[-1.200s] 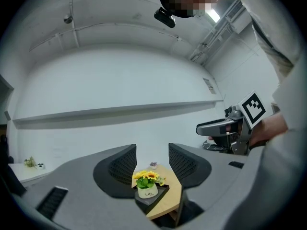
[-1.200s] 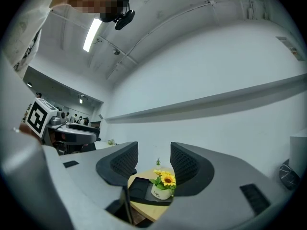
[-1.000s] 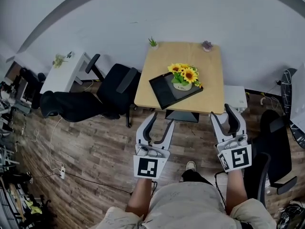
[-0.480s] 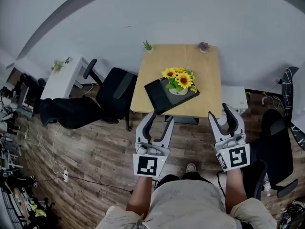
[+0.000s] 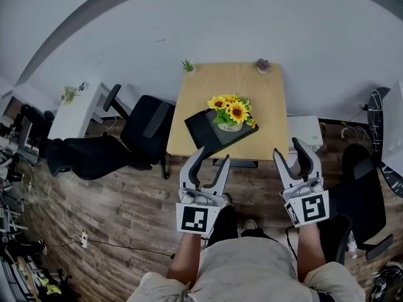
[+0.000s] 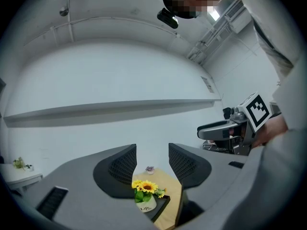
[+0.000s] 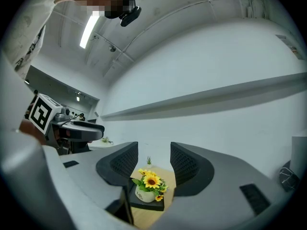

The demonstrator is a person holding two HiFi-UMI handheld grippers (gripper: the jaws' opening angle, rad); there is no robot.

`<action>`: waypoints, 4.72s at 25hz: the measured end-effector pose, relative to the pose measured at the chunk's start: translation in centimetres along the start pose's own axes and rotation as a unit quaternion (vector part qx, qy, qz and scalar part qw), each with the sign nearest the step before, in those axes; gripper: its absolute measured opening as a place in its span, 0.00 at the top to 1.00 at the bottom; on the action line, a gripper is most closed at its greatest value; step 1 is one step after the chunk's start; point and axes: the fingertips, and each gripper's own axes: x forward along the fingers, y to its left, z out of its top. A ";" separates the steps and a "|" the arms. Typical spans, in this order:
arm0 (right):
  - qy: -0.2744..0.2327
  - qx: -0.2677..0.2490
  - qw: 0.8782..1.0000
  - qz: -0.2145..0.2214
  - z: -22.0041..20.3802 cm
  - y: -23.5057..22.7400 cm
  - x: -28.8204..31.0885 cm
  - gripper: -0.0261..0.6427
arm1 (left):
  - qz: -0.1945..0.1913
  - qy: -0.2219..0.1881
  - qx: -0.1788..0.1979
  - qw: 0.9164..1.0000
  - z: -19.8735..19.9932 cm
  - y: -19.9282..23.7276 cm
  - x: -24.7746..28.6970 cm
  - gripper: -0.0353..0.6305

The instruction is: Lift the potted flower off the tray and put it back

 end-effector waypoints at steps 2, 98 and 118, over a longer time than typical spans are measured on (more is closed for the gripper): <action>0.001 -0.003 1.000 -0.005 -0.2 -0.1 0.7 0.64 | -0.004 -0.002 -0.003 1.000 -0.3 0.6 0.6 0.64; 0.118 0.007 0.991 -0.062 -13.4 1.1 24.4 0.64 | -0.147 0.050 -0.012 0.988 -15.8 16.5 17.6 0.64; 0.221 0.040 0.974 -0.043 -22.4 3.5 21.3 0.63 | -0.182 0.141 -0.008 0.973 -24.1 13.0 15.8 0.64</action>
